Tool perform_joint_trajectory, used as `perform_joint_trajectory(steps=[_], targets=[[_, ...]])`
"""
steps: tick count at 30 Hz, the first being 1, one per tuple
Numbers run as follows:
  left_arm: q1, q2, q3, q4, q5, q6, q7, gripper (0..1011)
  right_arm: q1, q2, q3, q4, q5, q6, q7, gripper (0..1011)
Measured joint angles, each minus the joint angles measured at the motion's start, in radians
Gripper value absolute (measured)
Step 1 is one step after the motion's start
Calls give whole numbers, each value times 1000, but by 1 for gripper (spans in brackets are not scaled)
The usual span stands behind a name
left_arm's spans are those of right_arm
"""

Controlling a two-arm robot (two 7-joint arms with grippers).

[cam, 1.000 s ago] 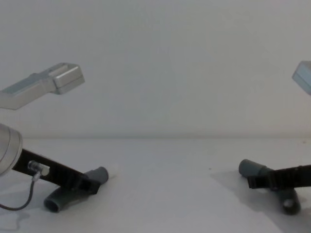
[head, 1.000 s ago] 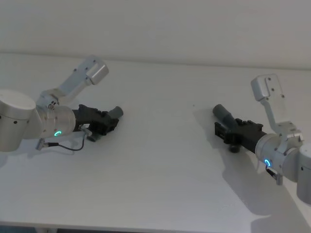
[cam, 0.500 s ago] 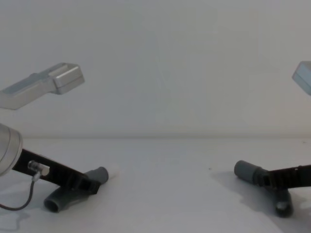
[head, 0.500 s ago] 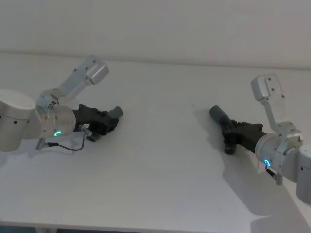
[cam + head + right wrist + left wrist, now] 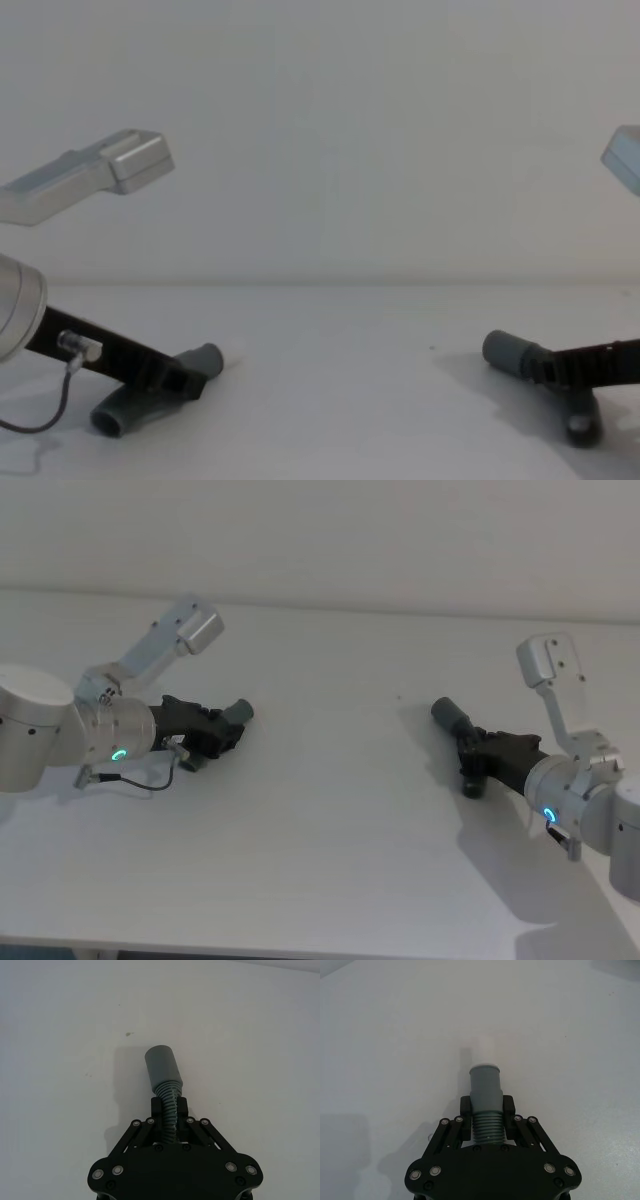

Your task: Use both hands to pick up one end of the pipe from the table, align the ends, and insert them.

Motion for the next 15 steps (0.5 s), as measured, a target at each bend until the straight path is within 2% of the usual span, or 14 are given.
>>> perform_joint_trajectory(steps=[7,15], targets=[[-12,-2,7,0,11,2,-1,354,-1,0,0,-2,0,-16,7,160],[-35,-9,10,-11,34,-15,7,354,-6,3,1,-16,-4,-85,29,159]])
